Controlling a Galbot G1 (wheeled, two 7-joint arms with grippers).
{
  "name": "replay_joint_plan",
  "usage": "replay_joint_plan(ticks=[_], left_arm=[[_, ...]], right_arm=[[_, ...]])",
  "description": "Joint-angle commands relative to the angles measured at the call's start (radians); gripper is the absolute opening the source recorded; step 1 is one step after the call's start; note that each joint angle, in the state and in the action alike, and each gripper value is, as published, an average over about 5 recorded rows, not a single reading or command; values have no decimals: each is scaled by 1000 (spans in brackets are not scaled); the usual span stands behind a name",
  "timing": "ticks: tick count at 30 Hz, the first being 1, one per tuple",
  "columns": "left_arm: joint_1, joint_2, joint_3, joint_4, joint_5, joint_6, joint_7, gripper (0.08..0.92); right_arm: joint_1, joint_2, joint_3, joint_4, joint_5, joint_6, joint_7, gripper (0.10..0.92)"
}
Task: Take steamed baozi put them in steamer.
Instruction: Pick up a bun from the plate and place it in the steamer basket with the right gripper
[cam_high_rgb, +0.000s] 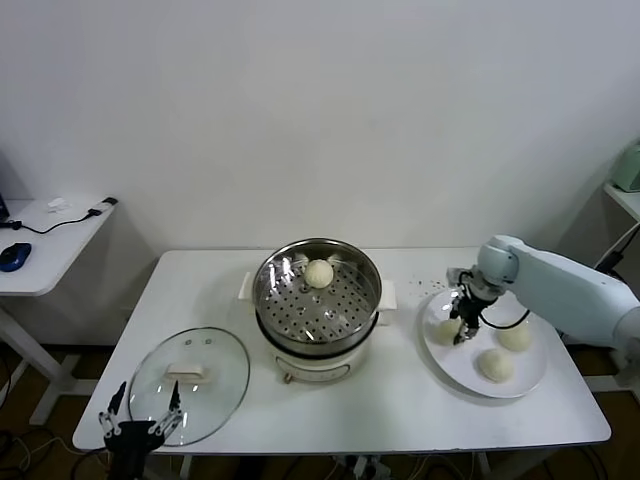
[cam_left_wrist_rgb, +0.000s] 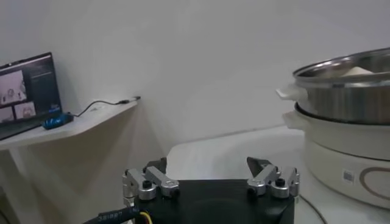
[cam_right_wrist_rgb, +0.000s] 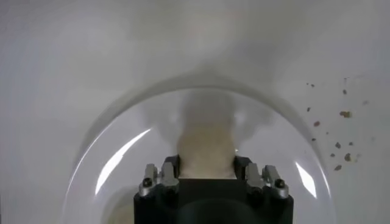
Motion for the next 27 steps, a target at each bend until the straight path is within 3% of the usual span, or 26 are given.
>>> replay_joint_plan(ticks=[1, 11, 27], left_arm=[[-6, 0, 12, -9, 5, 5, 1, 823], [-6, 3, 43, -6, 13, -4, 1, 823], [1, 24, 45, -11, 11, -14, 0, 823]], right_arm=[[432, 63, -277, 7, 315, 13, -16, 585], [628, 310, -356, 61, 659, -77, 25, 585], [417, 665, -328, 33, 725, -208, 203, 585]])
